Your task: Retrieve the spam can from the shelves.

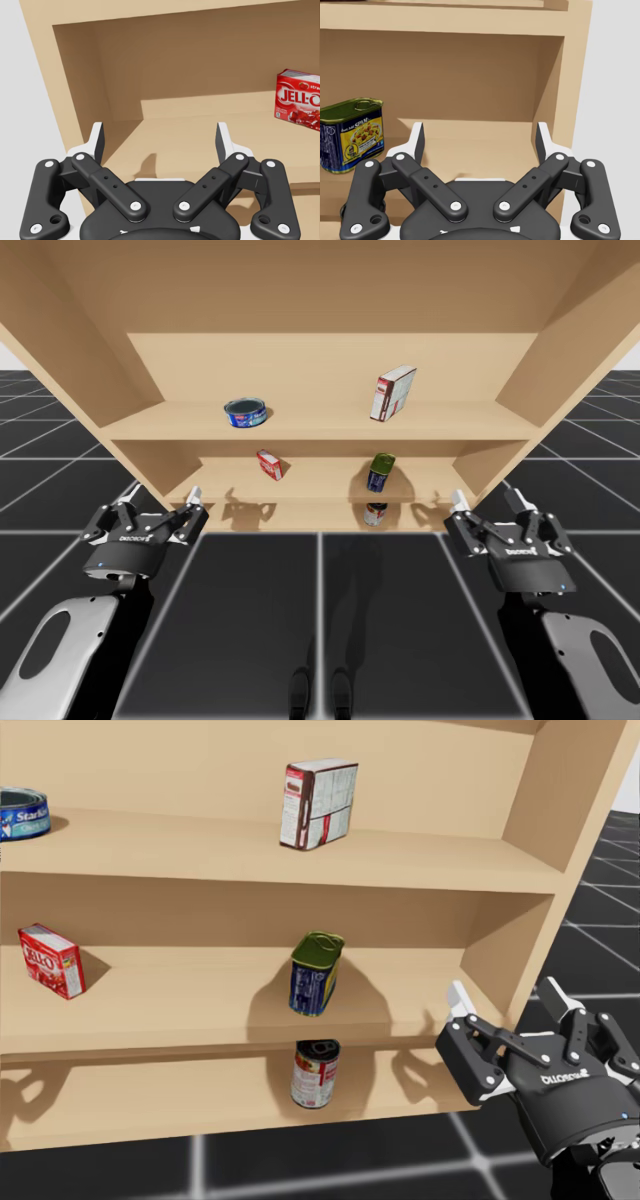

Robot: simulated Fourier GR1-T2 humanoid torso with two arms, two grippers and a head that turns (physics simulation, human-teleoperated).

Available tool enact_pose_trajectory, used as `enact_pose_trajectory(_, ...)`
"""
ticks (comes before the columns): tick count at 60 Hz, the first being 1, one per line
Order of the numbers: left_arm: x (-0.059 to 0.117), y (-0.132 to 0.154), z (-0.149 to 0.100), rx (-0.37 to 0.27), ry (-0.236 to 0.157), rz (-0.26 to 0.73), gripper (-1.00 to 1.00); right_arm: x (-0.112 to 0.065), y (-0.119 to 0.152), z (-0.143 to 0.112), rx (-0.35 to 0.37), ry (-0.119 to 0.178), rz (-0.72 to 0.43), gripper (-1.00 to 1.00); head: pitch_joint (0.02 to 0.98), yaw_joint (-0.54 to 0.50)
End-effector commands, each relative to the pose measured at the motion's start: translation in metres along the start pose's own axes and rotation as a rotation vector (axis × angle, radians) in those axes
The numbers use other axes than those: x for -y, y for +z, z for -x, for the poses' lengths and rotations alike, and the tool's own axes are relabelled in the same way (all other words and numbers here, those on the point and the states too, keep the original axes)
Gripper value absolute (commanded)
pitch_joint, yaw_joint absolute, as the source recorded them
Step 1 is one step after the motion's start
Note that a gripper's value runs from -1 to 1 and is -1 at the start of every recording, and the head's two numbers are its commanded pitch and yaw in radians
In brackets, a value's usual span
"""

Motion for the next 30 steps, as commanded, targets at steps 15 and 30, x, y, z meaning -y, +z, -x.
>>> enact_pose_trajectory(15, -0.001, 0.0, 0.0, -0.004, 0.003, -0.003, -1.0, -0.011, -0.004, -0.022, -0.081, -0.083, -0.229, -1.0, 0.541, -0.25)
enact_pose_trajectory(30, -0.001, -0.001, 0.001, -0.01, 0.0, 0.001, -1.0, -0.022, -0.021, -0.021, -0.135, -0.071, -0.435, -1.0, 0.533, -0.26)
